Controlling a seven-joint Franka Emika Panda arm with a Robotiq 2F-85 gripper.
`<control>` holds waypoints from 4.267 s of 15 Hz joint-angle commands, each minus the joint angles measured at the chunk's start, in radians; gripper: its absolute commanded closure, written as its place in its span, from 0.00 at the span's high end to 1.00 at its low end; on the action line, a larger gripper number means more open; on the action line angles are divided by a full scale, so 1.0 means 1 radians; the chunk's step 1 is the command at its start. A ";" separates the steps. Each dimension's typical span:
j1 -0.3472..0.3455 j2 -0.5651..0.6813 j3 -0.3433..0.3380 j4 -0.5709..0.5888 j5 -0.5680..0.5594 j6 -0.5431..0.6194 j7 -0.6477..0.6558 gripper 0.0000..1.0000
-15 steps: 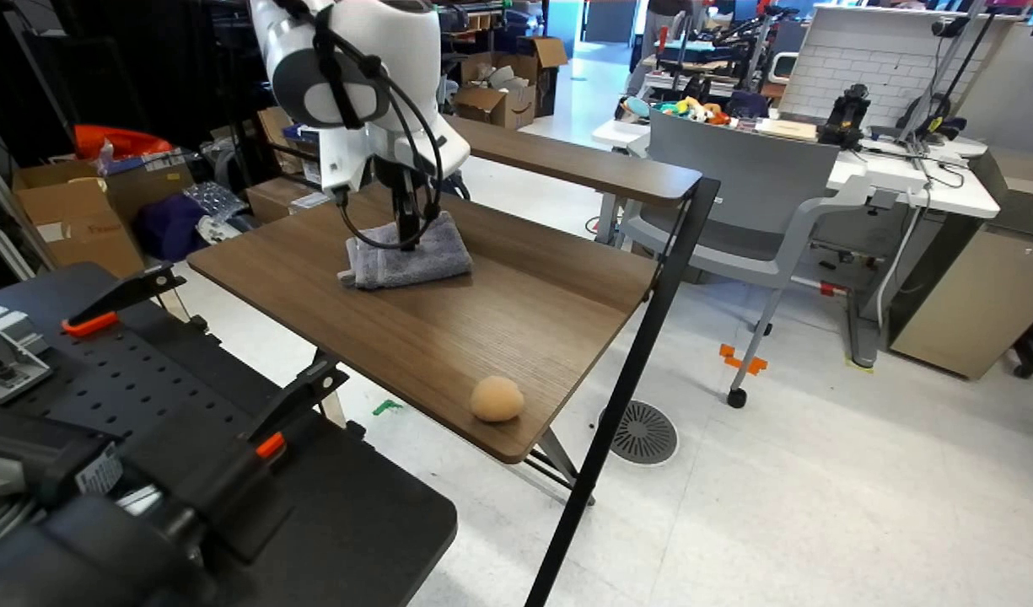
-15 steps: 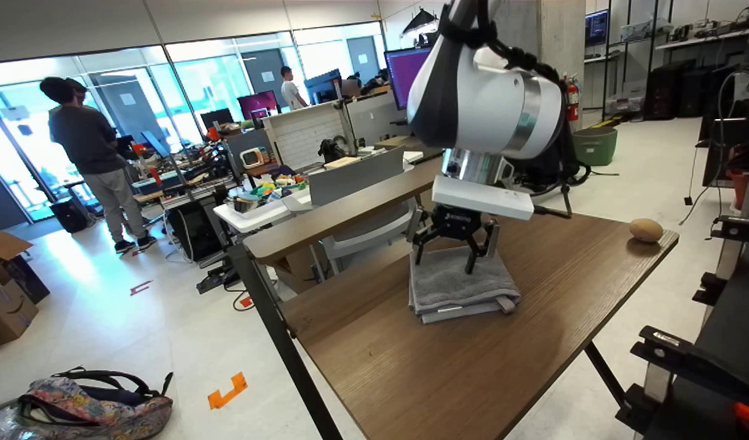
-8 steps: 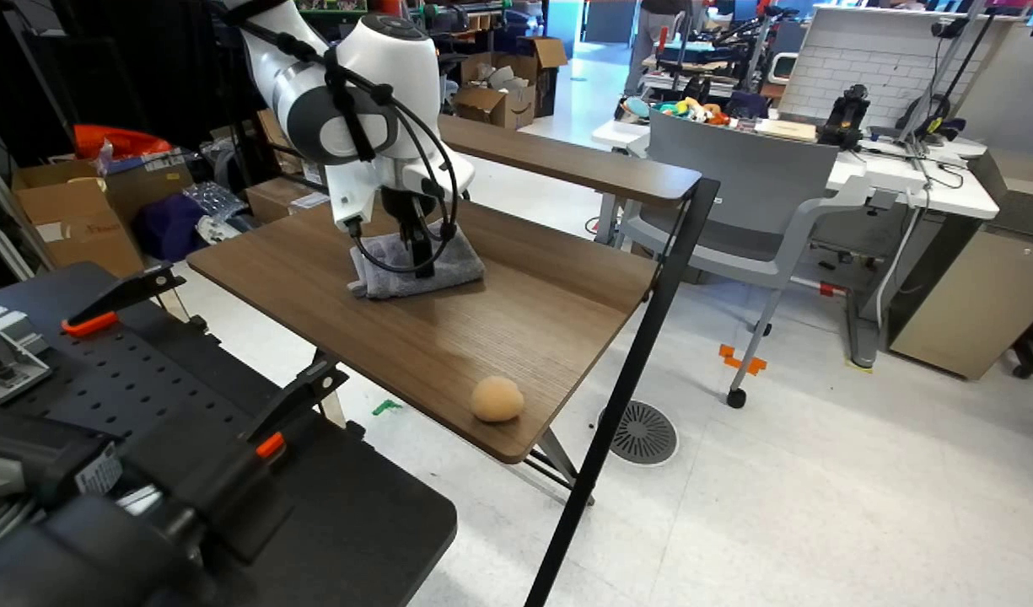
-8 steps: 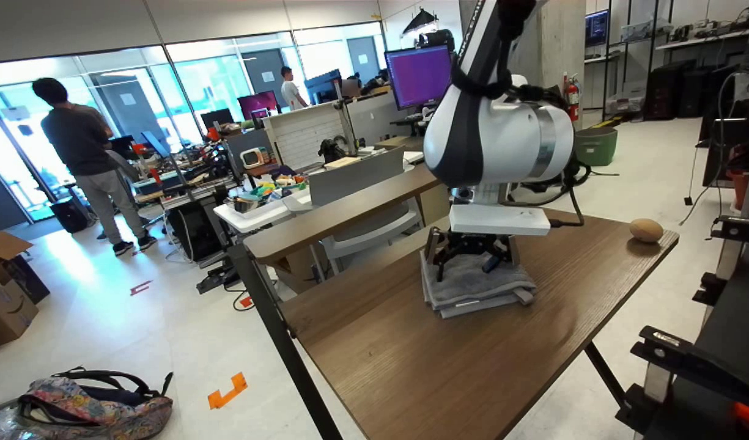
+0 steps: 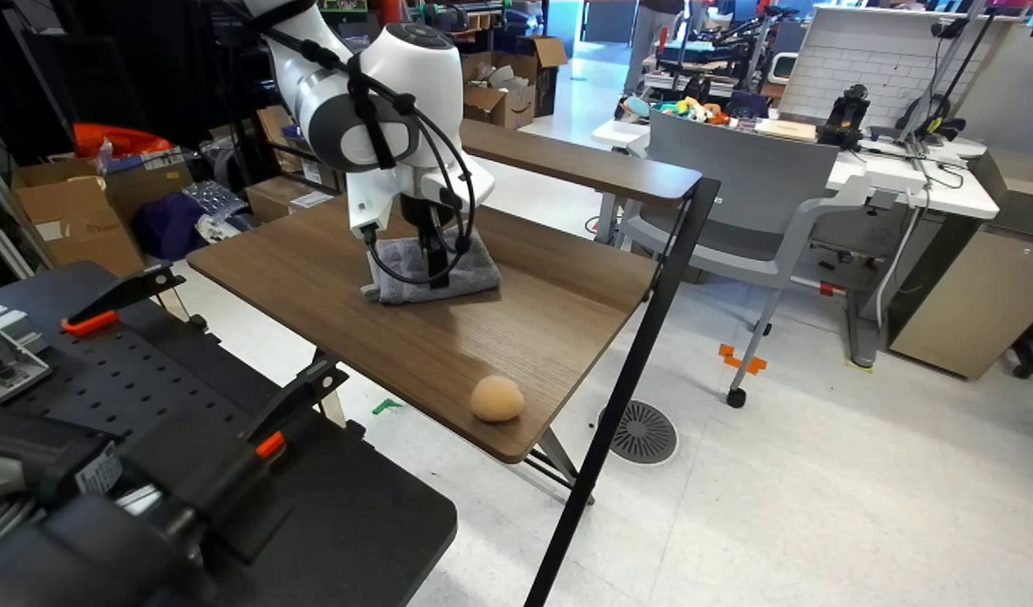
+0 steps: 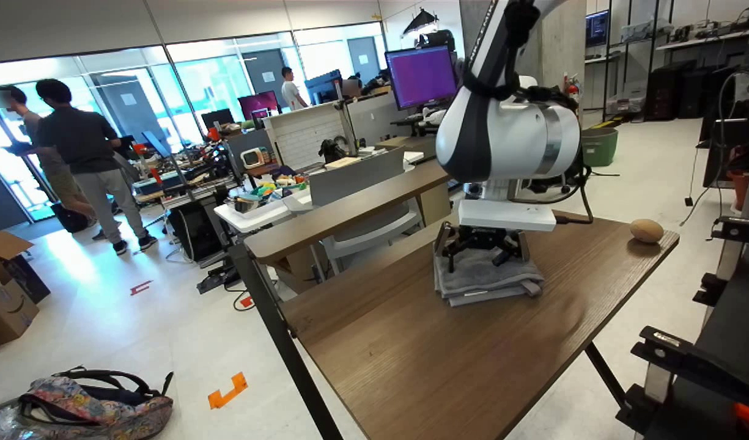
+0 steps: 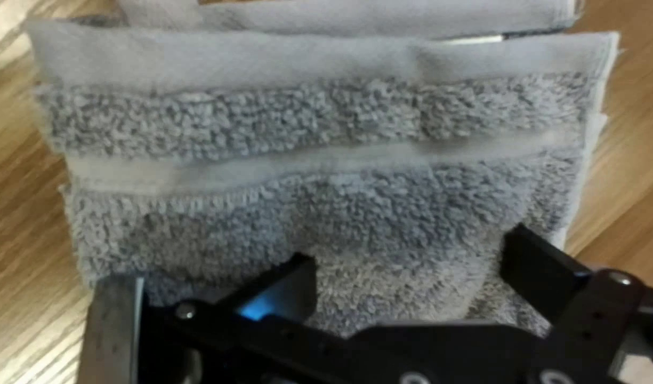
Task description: Move the brown object forward then use the towel to wipe the table
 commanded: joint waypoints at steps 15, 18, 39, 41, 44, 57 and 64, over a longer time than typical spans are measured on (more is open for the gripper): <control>-0.226 0.242 0.034 0.310 0.052 0.080 0.150 1.00; -0.272 0.223 0.199 0.266 0.073 0.098 0.037 1.00; -0.280 0.399 0.118 0.560 0.095 0.201 0.085 1.00; -0.274 0.405 0.163 0.567 0.097 0.192 0.070 1.00; -0.281 0.379 0.288 0.515 0.099 0.185 -0.014 1.00; -0.233 0.421 0.670 0.294 0.078 0.145 -0.208 1.00; -0.270 0.167 0.412 0.092 0.114 0.061 -0.030 1.00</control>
